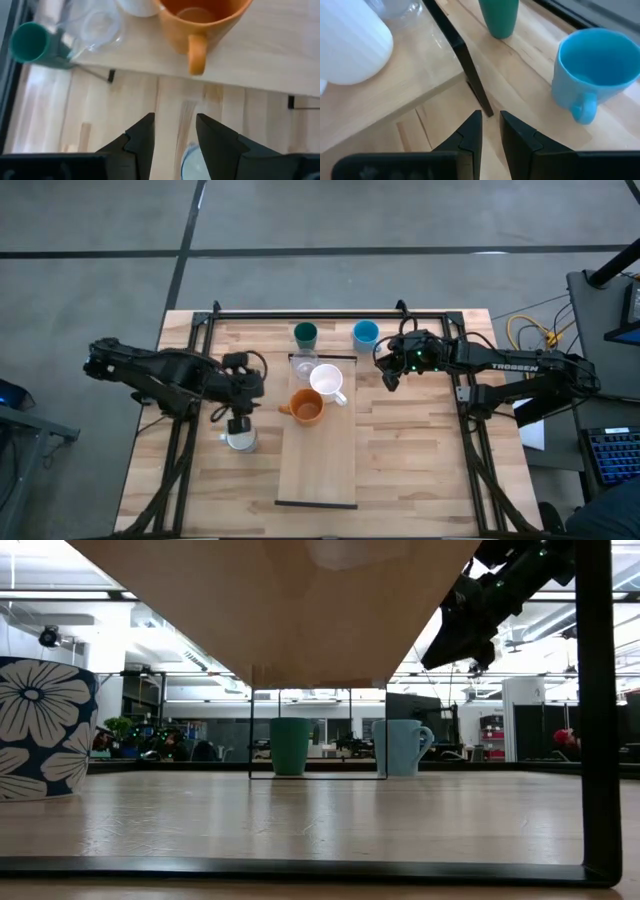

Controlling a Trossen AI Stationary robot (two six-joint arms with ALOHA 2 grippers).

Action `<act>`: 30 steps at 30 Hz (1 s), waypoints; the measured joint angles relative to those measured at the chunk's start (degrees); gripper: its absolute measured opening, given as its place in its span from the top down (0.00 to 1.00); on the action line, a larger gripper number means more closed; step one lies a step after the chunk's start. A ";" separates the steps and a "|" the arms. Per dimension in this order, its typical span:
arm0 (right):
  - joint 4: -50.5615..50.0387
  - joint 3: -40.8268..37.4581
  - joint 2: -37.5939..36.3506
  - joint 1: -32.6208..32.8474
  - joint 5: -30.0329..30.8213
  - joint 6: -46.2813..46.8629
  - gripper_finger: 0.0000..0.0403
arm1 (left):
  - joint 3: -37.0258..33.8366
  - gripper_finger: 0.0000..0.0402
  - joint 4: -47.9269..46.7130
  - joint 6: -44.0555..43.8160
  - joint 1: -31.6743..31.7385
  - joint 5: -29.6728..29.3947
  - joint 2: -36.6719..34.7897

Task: Stack small to large cups/mugs on shelf
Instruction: Put the light blue mug on the shelf

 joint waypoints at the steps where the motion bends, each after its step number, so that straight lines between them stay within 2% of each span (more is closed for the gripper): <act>1: 0.90 0.00 0.00 0.00 0.05 -0.49 0.85 | 1.34 0.68 -1.82 -0.36 0.00 -0.14 -0.37; 5: 5.95 0.00 0.00 0.00 0.47 -2.83 0.85 | 6.04 0.68 -7.15 -3.03 -0.01 -5.33 -2.10; 8: 11.27 0.00 0.00 0.00 5.24 -4.48 0.85 | 6.85 0.68 -7.32 -5.46 0.00 -12.92 -4.65; 10: 14.52 0.01 0.00 0.00 12.06 -5.27 0.85 | 6.67 0.68 -7.03 -8.65 0.00 -19.10 -6.34; 13: 17.71 0.00 0.00 0.00 26.42 -5.10 0.85 | 5.10 0.68 -6.99 -14.57 0.00 -28.90 -8.89; 15: 17.86 0.00 -0.02 -0.02 36.16 -3.10 0.85 | 3.07 0.68 -6.99 -17.24 0.04 -33.33 -10.65; 17: 17.70 -0.13 -0.02 -0.53 42.33 -0.50 0.85 | 0.79 0.68 -6.69 -18.54 0.04 -36.12 -12.24; 19: 17.70 -0.73 -0.04 -1.60 42.79 1.38 0.85 | -1.87 0.68 -5.38 -18.53 0.02 -37.83 -13.82; 25: 16.29 -5.42 1.55 -6.47 33.45 9.30 0.85 | -9.89 0.68 -1.00 -18.12 0.02 -40.73 -18.86; 30: 17.23 -9.60 3.18 -8.33 27.18 12.93 0.85 | -13.41 0.68 4.89 -15.26 0.02 -41.55 -23.78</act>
